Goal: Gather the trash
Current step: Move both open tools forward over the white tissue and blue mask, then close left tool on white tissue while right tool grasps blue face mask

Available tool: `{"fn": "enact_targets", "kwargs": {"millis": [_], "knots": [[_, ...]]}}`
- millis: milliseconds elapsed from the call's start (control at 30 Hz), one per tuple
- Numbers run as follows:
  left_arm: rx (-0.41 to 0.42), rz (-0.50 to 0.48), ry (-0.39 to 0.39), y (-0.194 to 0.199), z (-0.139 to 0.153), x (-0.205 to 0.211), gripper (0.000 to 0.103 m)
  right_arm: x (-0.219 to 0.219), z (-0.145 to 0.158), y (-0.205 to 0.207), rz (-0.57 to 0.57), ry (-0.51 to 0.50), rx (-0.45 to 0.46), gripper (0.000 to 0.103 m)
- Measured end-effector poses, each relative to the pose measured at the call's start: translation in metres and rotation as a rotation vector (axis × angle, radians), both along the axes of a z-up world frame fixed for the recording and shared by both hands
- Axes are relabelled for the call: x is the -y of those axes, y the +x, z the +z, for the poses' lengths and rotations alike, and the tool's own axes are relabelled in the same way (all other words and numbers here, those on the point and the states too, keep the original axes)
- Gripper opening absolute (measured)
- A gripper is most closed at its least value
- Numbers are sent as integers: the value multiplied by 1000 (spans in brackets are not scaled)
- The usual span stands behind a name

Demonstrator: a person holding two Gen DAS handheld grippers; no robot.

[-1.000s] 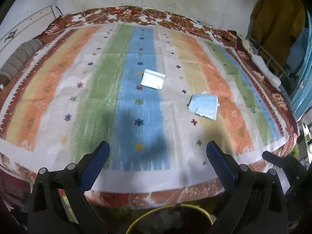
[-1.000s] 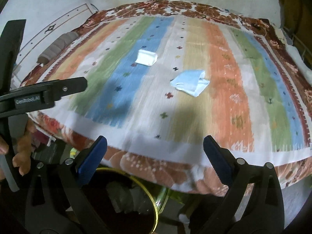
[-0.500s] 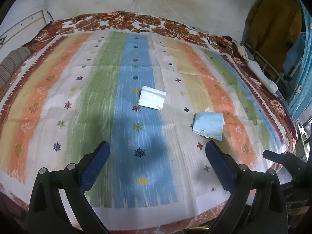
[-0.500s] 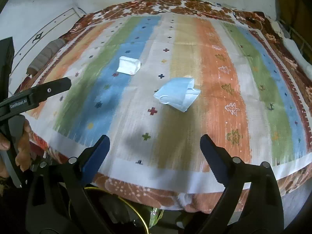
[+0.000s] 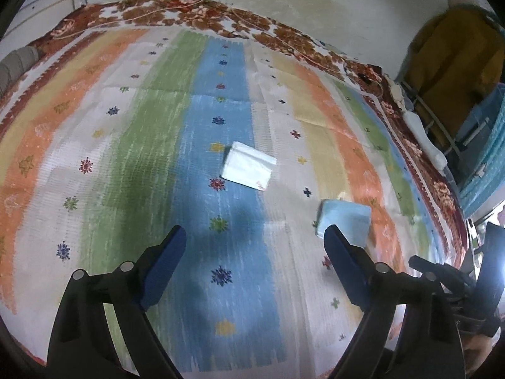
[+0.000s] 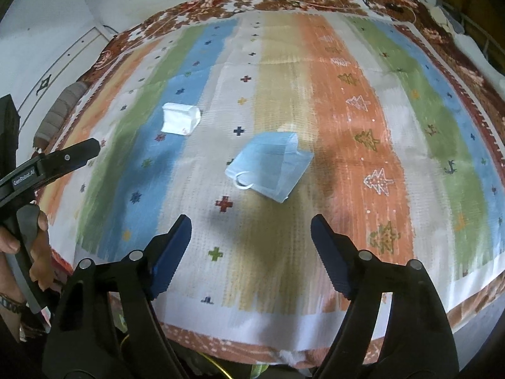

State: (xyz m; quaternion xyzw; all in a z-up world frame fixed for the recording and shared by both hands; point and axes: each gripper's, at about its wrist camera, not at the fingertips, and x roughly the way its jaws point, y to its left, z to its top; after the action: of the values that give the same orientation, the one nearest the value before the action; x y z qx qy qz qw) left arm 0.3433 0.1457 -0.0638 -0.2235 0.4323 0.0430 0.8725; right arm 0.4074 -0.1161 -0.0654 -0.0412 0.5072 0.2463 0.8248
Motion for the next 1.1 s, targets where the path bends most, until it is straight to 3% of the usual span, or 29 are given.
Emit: {"fn": "enact_targets", "kwargs": {"millis": [133, 433, 767, 900, 1033, 1100], "knots": [[2, 30, -35, 12, -10, -10, 84, 1, -11, 15, -15, 13, -33, 69], [15, 26, -32, 41, -24, -12, 84, 9, -44, 53, -97, 102, -153, 62], [21, 45, -94, 67, -53, -29, 83, 4, -74, 80, -134, 158, -225, 57], [26, 26, -107, 82, -63, -32, 80, 1, -79, 87, -143, 154, -223, 49], [20, -9, -45, 100, -75, -26, 78, -6, -83, 92, -150, 125, -212, 41], [14, -42, -13, 107, -79, -21, 73, -10, -84, 93, -147, 96, -197, 32]]}}
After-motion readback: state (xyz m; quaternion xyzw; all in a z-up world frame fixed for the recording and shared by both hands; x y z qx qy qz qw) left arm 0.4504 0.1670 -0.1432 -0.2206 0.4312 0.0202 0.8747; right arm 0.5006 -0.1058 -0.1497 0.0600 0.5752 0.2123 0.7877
